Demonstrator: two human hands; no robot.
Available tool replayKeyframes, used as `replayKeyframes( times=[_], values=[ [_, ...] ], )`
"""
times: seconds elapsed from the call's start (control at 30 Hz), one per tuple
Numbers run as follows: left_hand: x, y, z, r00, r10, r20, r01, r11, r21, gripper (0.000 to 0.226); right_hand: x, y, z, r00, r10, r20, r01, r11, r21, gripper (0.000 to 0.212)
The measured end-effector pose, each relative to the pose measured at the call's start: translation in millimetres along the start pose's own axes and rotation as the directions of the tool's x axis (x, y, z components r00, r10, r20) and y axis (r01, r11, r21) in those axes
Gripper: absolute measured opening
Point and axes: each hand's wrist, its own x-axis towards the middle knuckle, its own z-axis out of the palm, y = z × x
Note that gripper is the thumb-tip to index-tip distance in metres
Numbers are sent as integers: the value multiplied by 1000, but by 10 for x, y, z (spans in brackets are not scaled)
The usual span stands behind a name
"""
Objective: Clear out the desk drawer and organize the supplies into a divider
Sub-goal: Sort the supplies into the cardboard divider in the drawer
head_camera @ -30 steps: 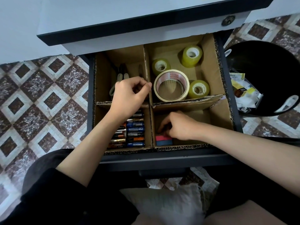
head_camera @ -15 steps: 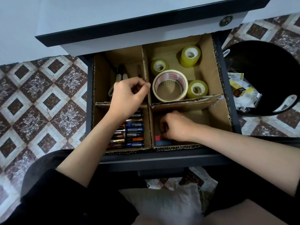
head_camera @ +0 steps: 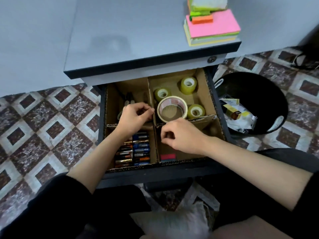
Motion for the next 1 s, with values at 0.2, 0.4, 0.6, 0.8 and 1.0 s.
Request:
replayKeyframes(
  times=[0.2,0.4,0.6,0.8,1.0],
  values=[
    [-46,150,-65,994,-27,101,13,991,135,11,-260,-35,-429,982,46,-183,-43,999,20,9],
    [37,565,-115,991,100,84,-116,970,214,9,-364,60,-1175,870,192,-454,-119,975,186,10],
    [341,1051,-45,976,211,45,-216,948,235,8,-226,288,-1690,667,329,-669,-56,917,395,13],
    [788,1486,-37,919,391,-48,-349,865,359,8,-70,499,-1927,625,374,-685,-21,885,464,20],
    [1251,1772,-30,866,501,1,-422,730,538,20,39,634,-1930,657,374,-654,-23,878,479,9]
  ],
)
